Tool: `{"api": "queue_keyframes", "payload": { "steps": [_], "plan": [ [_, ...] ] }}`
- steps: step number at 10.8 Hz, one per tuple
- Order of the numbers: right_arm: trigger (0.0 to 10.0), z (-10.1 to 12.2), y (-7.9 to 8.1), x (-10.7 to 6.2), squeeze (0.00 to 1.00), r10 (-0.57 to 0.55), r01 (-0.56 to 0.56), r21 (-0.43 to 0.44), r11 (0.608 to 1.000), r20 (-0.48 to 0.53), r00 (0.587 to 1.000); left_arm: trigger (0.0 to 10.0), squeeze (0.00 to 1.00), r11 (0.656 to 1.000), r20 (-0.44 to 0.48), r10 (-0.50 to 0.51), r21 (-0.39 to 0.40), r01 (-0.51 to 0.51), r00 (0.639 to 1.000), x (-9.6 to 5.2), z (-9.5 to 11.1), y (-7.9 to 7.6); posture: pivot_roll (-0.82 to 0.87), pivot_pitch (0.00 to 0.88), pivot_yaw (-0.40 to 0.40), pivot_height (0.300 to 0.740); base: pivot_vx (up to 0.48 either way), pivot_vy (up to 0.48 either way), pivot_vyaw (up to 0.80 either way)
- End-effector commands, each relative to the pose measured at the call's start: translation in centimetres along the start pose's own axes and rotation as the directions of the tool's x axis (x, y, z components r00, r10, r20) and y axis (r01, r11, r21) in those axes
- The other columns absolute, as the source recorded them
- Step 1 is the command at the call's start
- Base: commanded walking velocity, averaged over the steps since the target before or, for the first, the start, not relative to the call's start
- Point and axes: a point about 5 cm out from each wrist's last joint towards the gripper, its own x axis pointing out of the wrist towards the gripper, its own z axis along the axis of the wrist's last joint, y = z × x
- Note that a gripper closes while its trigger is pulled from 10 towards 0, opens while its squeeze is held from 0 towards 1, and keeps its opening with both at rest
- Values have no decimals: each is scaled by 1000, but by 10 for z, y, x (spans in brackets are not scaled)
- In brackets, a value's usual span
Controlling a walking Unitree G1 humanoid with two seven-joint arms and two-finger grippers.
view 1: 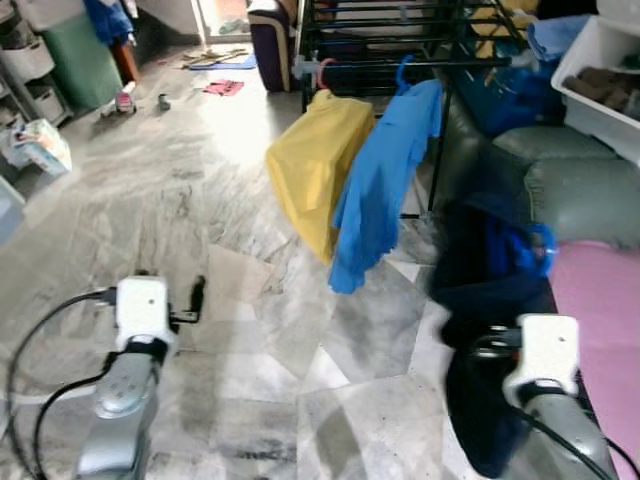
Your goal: Hang hanger
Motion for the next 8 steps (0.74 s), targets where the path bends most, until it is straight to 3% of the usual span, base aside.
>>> {"api": "queue_keyframes", "payload": {
  "steps": [1, 4, 6, 8],
  "plan": [
    [10000, 14, 3, 4, 0, 5, -6, 8, 1000, 61, 998, 10000, 0, 1000, -4, 10, 5, -10, 1000, -4, 2, 0, -12, 58, 13, 740, 0, 0, 0],
    [10000, 26, 12, 10, 0, -30, 25, 48, 999, 118, 993, 10000, 0, 1000, -1, -12, -2, 12, 1000, -8, 8, -8, -37, 73, 44, 740, 0, 0, 0],
    [10000, 28, 5, 8, 0, -47, 43, 38, 998, 115, 992, 10000, 0, 997, -25, -46, -70, 44, 999, -4, 9, -25, -71, 77, 42, 740, 0, 0, 0],
    [10000, 21, -3, 7, 0, -94, 90, 54, 994, 73, 993, 10000, 0, 984, -24, -151, -97, 148, 988, -6, 8, -51, -93, 63, 59, 740, 0, 0, 0]
  ]
}}
